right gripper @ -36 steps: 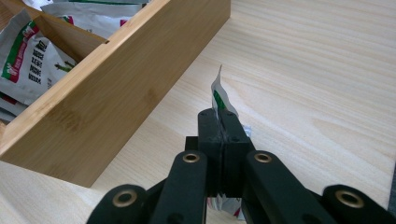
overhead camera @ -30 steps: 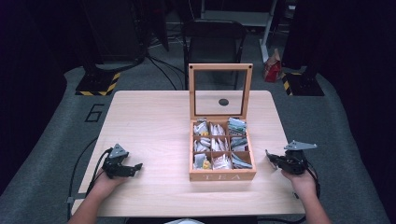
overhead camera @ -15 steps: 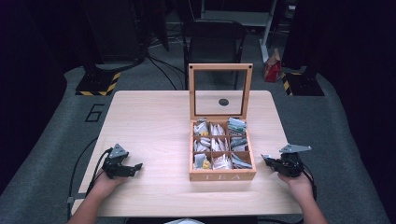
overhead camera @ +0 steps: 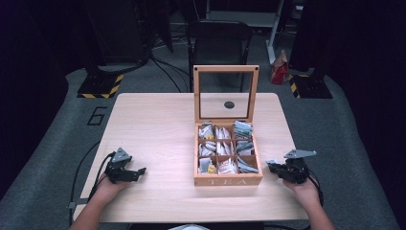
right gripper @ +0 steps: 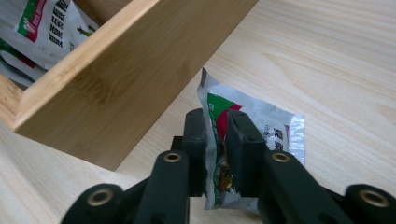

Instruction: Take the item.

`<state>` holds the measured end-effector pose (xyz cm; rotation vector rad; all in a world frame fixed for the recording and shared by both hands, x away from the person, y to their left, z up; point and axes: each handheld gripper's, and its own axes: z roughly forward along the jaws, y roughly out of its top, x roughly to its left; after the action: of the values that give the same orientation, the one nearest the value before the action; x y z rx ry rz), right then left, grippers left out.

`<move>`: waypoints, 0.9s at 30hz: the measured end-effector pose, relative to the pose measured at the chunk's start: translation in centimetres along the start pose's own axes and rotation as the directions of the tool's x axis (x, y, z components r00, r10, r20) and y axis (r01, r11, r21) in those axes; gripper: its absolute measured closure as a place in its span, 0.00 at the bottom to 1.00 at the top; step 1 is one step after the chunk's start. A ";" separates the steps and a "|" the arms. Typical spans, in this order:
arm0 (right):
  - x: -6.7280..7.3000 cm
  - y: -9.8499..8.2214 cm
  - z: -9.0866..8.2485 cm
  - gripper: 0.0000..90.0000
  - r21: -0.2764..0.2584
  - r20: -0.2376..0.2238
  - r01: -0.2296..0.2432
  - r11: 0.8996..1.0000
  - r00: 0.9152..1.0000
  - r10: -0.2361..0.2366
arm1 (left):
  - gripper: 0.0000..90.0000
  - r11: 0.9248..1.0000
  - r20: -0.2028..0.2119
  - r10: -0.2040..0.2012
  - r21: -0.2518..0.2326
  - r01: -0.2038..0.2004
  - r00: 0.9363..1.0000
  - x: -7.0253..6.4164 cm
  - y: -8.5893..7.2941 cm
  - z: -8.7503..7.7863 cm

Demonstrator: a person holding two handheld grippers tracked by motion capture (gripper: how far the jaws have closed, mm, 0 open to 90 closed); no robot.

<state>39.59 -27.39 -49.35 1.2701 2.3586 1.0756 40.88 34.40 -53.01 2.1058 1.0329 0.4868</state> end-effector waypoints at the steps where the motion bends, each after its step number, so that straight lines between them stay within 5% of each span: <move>1: 0.0 0.0 0.0 0.83 0.001 -0.002 -0.005 1.000 1.000 0.005 | 0.17 1.000 0.000 0.000 0.000 0.000 1.000 0.0 0.0 0.0; 27: 0.6 2.4 -2.0 0.68 -0.074 -0.004 -0.013 0.997 1.000 0.013 | 0.17 1.000 0.000 0.000 -0.001 0.000 1.000 0.0 0.0 0.0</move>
<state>39.68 -27.10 -46.13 1.2604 2.2934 1.1583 40.89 34.39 -53.02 2.1050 1.0331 0.4870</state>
